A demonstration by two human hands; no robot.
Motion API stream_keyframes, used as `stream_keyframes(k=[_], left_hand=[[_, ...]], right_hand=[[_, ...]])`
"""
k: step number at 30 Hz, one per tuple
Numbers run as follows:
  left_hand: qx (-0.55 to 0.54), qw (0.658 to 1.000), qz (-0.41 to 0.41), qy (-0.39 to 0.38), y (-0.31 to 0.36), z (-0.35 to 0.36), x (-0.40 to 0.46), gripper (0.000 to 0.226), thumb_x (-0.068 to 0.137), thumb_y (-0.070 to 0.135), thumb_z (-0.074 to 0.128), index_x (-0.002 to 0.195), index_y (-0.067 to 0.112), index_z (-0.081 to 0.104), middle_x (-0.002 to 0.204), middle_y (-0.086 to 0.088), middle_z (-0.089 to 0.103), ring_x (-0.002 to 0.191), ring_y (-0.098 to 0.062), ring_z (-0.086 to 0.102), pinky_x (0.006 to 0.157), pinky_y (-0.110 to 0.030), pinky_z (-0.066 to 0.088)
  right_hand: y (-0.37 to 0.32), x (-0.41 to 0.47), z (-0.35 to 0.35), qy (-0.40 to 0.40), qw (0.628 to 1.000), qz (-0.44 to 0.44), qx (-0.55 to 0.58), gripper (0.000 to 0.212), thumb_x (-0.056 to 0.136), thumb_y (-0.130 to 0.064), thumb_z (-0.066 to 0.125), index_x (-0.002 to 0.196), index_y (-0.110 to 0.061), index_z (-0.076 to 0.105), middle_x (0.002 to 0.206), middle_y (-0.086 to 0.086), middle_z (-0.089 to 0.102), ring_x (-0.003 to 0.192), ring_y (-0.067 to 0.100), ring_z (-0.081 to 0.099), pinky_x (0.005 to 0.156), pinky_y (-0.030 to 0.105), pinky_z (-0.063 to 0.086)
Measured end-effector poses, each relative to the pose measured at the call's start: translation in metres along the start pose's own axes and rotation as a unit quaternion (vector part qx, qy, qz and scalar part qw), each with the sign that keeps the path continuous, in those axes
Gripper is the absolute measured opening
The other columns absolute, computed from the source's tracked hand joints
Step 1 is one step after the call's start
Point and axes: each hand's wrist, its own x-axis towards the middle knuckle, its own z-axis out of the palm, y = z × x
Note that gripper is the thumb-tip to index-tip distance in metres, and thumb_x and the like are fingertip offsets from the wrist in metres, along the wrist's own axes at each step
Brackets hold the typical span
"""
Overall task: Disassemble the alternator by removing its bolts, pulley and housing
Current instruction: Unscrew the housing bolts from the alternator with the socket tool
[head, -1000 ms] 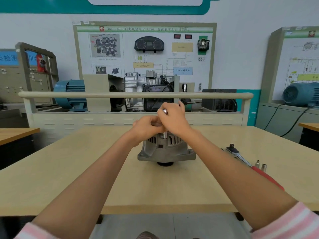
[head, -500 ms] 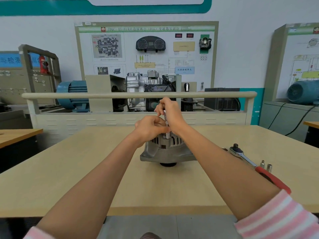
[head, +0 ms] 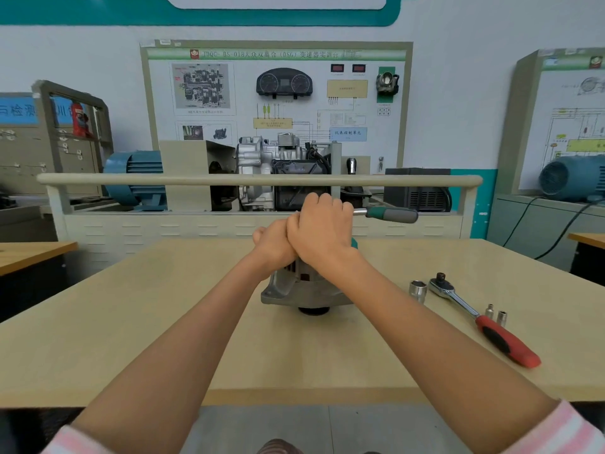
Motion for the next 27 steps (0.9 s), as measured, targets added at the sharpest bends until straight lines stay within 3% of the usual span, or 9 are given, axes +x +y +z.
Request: stream_keyframes(k=[5,10,12,14,16,18,21,24,27], left_hand=[[-0.056,0.998,0.026,-0.013,-0.008,0.001,-0.003,0.026,0.092,0.008,0.039,0.092,0.025,0.058,0.084,0.001,0.055,0.081,-0.012,0.037,0.084,-0.03,0.02],[-0.114,0.992,0.045,-0.037,-0.014,-0.003,-0.002,0.02,0.085,0.014,0.062,0.073,0.029,0.058,0.073,0.013,0.06,0.082,-0.001,0.052,0.098,-0.036,0.036],[-0.15,0.986,0.051,-0.051,-0.014,-0.001,-0.001,0.014,0.086,0.017,0.067,0.079,0.029,0.063,0.071,0.019,0.063,0.075,0.009,0.058,0.086,-0.019,0.041],[-0.174,0.982,0.043,-0.06,-0.014,-0.001,0.0,0.005,0.086,0.02,0.069,0.089,0.023,0.067,0.074,0.017,0.066,0.076,0.007,0.061,0.082,-0.012,0.043],[-0.166,0.984,0.032,-0.053,-0.015,-0.001,0.001,0.005,0.086,0.023,0.07,0.09,0.022,0.067,0.078,0.01,0.069,0.086,-0.007,0.063,0.1,-0.028,0.041],[-0.16,0.986,0.026,-0.047,-0.014,-0.001,0.002,0.005,0.085,0.025,0.07,0.085,0.025,0.066,0.078,0.007,0.069,0.092,-0.012,0.063,0.108,-0.044,0.035],[-0.154,0.987,0.025,-0.035,-0.014,0.002,0.002,0.009,0.086,0.025,0.07,0.081,0.024,0.063,0.073,0.006,0.066,0.09,-0.012,0.062,0.108,-0.043,0.034],[-0.161,0.986,0.039,-0.022,-0.016,0.004,0.001,0.012,0.087,0.021,0.069,0.079,0.022,0.06,0.067,0.012,0.062,0.074,0.001,0.057,0.096,-0.03,0.037],[-0.162,0.986,0.044,-0.018,-0.017,0.003,0.0,0.004,0.087,0.013,0.066,0.086,0.015,0.062,0.07,0.01,0.061,0.076,-0.004,0.056,0.085,-0.026,0.038]], right_hand=[[0.002,0.003,0.01,0.029,0.993,0.003,0.114,0.032,0.091,-0.033,0.042,0.093,-0.005,0.058,0.1,0.011,0.054,0.098,0.026,0.045,0.092,0.036,0.025],[0.008,0.009,0.015,0.003,0.96,0.02,0.278,0.028,0.09,-0.021,0.048,0.063,-0.012,0.046,0.084,0.003,0.041,0.09,0.02,0.034,0.09,0.033,0.025],[0.011,0.015,0.011,-0.052,0.906,0.043,0.418,0.041,0.092,-0.016,0.047,0.052,-0.014,0.038,0.071,0.004,0.041,0.081,0.02,0.04,0.082,0.035,0.032],[0.011,0.02,0.006,-0.098,0.808,0.095,0.573,0.046,0.094,-0.015,0.041,0.048,-0.012,0.036,0.057,0.003,0.039,0.065,0.016,0.043,0.071,0.028,0.038],[0.009,0.023,0.008,-0.116,0.74,0.132,0.649,0.049,0.095,-0.015,0.037,0.046,-0.014,0.037,0.048,0.003,0.036,0.058,0.012,0.045,0.067,0.018,0.042],[0.009,0.026,0.009,-0.119,0.712,0.155,0.675,0.051,0.095,-0.015,0.036,0.044,-0.014,0.037,0.042,0.0,0.038,0.057,0.01,0.048,0.071,0.019,0.041],[0.01,0.027,0.008,-0.132,0.722,0.155,0.662,0.05,0.094,-0.016,0.036,0.045,-0.013,0.038,0.043,-0.002,0.042,0.062,0.012,0.049,0.074,0.023,0.041],[0.008,0.021,0.009,-0.12,0.804,0.11,0.572,0.046,0.094,-0.017,0.039,0.048,-0.012,0.041,0.053,-0.001,0.042,0.058,0.009,0.044,0.065,0.024,0.037],[0.005,0.014,0.012,-0.063,0.867,0.044,0.493,0.043,0.096,-0.015,0.041,0.053,-0.014,0.044,0.067,0.006,0.046,0.065,0.016,0.047,0.068,0.032,0.037]])
